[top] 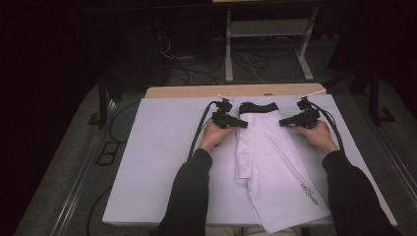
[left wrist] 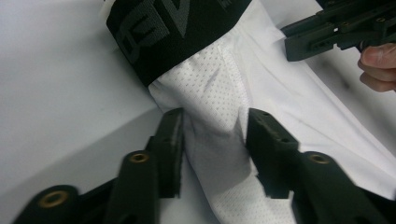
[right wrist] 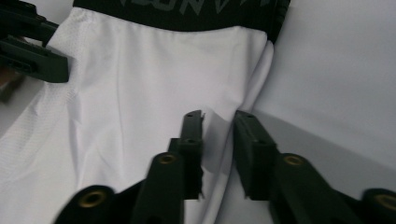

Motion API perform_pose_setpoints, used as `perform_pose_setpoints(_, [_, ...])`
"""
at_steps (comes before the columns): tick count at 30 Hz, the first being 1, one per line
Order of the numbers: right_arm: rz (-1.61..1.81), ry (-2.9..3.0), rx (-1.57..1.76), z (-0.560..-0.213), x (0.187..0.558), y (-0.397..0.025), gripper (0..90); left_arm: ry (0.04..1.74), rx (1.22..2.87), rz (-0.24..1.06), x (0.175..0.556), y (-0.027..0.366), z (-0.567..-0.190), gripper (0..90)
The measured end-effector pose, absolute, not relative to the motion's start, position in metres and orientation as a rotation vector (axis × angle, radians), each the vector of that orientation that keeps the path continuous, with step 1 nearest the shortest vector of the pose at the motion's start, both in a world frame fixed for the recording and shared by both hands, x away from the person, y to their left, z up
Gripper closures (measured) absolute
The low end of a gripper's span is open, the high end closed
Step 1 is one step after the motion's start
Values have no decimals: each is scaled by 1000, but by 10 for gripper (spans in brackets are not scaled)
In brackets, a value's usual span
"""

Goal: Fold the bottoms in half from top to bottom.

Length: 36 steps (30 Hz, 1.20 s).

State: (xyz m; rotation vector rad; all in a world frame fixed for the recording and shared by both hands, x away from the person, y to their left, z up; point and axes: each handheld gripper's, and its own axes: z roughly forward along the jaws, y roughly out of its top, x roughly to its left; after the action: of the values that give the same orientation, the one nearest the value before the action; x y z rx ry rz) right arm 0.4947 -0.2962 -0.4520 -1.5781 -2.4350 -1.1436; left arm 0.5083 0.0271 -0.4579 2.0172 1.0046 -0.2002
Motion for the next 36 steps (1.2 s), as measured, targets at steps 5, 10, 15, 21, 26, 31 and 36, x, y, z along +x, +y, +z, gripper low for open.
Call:
perform_pose_setpoints(5, [-1153,-2432,-1599,-454,492,-295,864,974,2024,-205,506,24,-460,653])
perform_pose_setpoints(10, [-1173,-2402,-1610,-456,492,-297,873,968,2027,-180,505,19,-459,754])
perform_pose_setpoints(15, [-1182,-2441,-1598,-453,488,-296,876,970,2022,-165,503,17,-456,856])
perform_pose_setpoints(21, [-1225,-2469,-1579,-446,481,-297,877,965,1994,-128,496,18,-449,869])
perform_pose_setpoints(26, [-1258,-2477,-1553,-440,476,-298,878,964,1977,-111,489,19,-444,870])
perform_pose_setpoints(31, [-1301,-2484,-1538,-432,468,-299,879,957,1956,-114,482,20,-439,870])
perform_pose_setpoints(36, [-1331,-2482,-1528,-430,463,-298,879,944,1954,-120,475,23,-436,871])
